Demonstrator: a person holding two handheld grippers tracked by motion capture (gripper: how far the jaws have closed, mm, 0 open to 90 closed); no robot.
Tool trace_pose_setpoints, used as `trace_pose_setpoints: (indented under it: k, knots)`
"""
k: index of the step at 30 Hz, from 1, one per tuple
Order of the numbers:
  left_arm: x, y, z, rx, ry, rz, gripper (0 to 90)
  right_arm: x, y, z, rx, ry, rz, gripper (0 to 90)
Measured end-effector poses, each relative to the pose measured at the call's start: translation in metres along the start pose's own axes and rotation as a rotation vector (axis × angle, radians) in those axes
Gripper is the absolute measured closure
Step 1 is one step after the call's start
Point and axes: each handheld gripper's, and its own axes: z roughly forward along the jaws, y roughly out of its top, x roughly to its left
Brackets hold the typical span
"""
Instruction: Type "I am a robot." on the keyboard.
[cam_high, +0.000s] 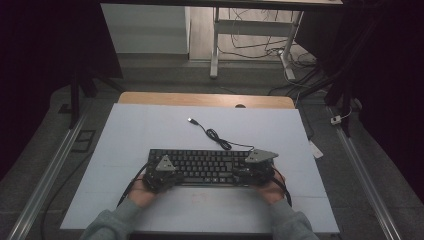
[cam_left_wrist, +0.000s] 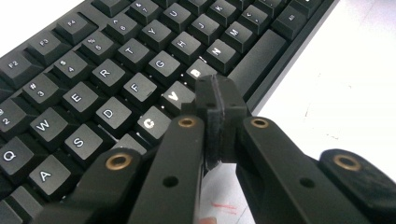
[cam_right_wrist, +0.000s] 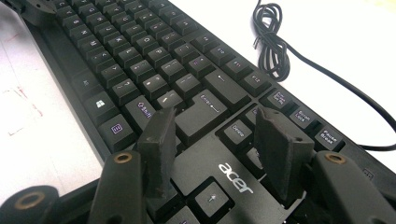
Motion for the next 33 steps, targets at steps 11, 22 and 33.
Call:
trace_pose_setpoints:
  k: [11, 22, 33]
  knots:
    - [0.012, -0.001, -0.021, -0.106, 0.018, -0.069, 88.0, 0.0, 0.0, -0.001, 0.0, -0.001, 0.0, 48.7]
    - [0.038, -0.011, -0.037, -0.183, 0.078, -0.183, 66.9, 0.0, 0.0, -0.001, 0.001, -0.002, 0.0, 48.6]
    - [0.049, -0.017, -0.042, -0.184, 0.138, -0.228, 48.8, 0.0, 0.0, -0.001, 0.001, 0.0, 0.002, 48.5]
